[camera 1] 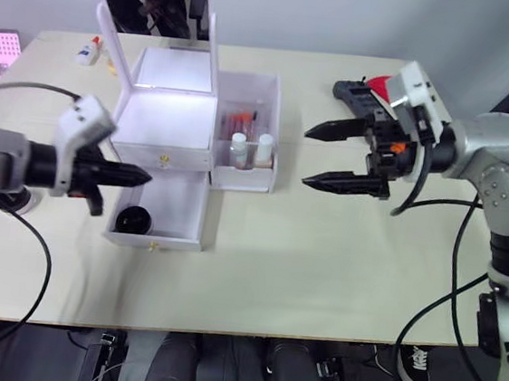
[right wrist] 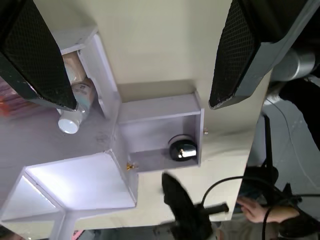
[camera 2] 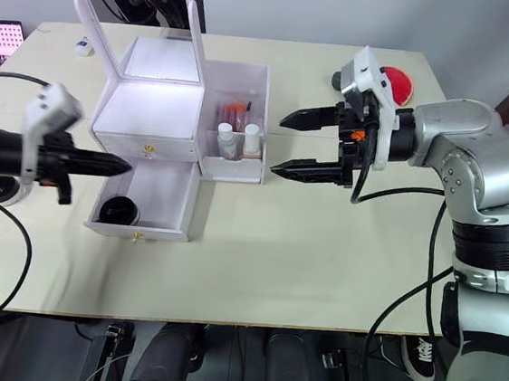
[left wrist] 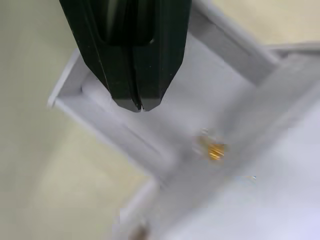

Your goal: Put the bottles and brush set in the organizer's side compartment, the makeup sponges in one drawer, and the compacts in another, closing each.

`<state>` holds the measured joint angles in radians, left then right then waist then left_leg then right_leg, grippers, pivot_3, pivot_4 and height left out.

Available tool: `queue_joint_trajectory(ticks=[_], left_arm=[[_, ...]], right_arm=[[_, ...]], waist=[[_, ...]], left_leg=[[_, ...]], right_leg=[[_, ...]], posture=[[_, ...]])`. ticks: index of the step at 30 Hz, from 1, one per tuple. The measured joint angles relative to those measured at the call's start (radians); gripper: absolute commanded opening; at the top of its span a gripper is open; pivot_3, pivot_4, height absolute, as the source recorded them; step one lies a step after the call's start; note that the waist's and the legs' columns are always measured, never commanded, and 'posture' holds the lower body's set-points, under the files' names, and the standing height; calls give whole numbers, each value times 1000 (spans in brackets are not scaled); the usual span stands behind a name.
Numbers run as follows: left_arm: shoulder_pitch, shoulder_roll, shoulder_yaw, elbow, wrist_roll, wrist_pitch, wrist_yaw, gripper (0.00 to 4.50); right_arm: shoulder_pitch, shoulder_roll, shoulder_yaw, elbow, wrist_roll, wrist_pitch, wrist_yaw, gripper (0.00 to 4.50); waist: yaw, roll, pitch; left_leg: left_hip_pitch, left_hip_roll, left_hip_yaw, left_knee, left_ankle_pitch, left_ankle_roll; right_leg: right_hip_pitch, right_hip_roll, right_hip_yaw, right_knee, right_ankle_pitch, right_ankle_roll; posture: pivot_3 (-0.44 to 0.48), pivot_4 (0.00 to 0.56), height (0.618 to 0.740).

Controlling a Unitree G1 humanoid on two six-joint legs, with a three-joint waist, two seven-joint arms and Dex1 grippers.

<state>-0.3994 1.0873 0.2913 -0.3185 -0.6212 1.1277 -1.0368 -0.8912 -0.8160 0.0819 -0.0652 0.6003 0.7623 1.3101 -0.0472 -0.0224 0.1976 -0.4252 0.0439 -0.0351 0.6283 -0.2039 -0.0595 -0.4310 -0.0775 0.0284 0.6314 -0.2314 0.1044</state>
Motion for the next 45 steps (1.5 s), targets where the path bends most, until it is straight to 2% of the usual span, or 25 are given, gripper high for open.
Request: queue_joint_trajectory(ticks=[4,5,7,8,10,14,17,21,24,28,35,37,41,45], left_arm=[[184,-42,228,-61,-21,51,53,2651],[239,-77,303,-90,-23,56,68,3278],[353,-154,460,-144,-22,61,103,4209],[385,-199,532,-159,-23,64,121,4437],[493,-330,742,-214,-22,58,173,4437],[712,-538,930,-288,-24,-28,206,4437],[859,-713,1002,-284,-19,-171,216,4437],[948,-848,1029,-265,-21,-320,266,4437],[970,-910,1007,-261,-21,-393,325,4437],[938,-906,927,-261,-16,-431,451,4437],[680,-647,762,-192,46,-294,753,4437],[568,-558,739,-109,41,-144,834,4437],[415,-449,672,45,45,-2,891,4437],[290,-352,558,191,93,24,916,4437]], right_arm=[[-7,-1,30,79,-29,-13,45,4500],[-16,5,32,99,-29,-11,52,4500],[-39,10,35,125,-31,-11,72,4500],[-42,5,36,135,-34,-11,84,4500],[-62,4,62,164,-42,-12,124,4500],[-106,14,86,253,-74,-29,176,4500],[-158,28,106,312,-99,-60,220,4500],[-190,63,128,356,-127,-106,262,4500],[-202,90,140,373,-149,-141,278,4500],[-226,101,145,368,-151,-159,296,4500],[-265,125,141,321,-143,-146,298,4500],[-264,127,141,306,-143,-133,295,4500],[-261,122,131,278,-143,-116,275,4500],[-261,135,102,262,-144,-95,206,4500]], waist=[[-1,0,0],[-3,0,0],[-2,0,0],[1,0,0],[-2,0,0],[2,-1,0],[3,-3,-2],[2,-3,-2],[2,-4,-2],[3,-3,-2],[2,-3,-2],[3,-3,-2],[2,-3,-2],[3,-3,-2]], left_leg=[[0,0,0,0,0,0],[0,0,0,0,0,0],[0,1,0,0,0,0],[0,1,0,0,0,0],[1,1,1,0,0,0],[1,1,1,2,0,0],[1,1,1,2,-1,-1],[1,1,2,2,-1,-1],[1,1,2,2,-1,-1],[0,1,2,2,-1,-1],[0,1,2,1,-1,-1],[0,2,2,1,-1,-1],[1,2,1,0,-1,-1],[1,2,1,0,-1,-1]], right_leg=[[0,0,0,0,0,0],[0,0,0,0,0,0],[0,0,0,0,0,0],[0,0,0,0,0,0],[0,0,0,-1,0,-1],[1,0,0,-1,1,-2],[1,0,-1,-2,1,-2],[1,-2,-1,-3,1,-3],[1,-2,-1,-3,1,-2],[0,-2,-1,-3,1,-3],[0,-1,-1,-1,1,-3],[0,0,-1,-1,1,-2],[0,0,-2,0,1,-2],[0,0,-2,0,1,-2]], posture=[[0,150,740],[0,150,740],[0,150,740],[0,150,740],[0,150,740],[0,150,740],[0,150,740],[0,150,740],[0,150,740],[0,150,740],[0,150,740],[0,150,740],[0,150,740],[0,150,740]])
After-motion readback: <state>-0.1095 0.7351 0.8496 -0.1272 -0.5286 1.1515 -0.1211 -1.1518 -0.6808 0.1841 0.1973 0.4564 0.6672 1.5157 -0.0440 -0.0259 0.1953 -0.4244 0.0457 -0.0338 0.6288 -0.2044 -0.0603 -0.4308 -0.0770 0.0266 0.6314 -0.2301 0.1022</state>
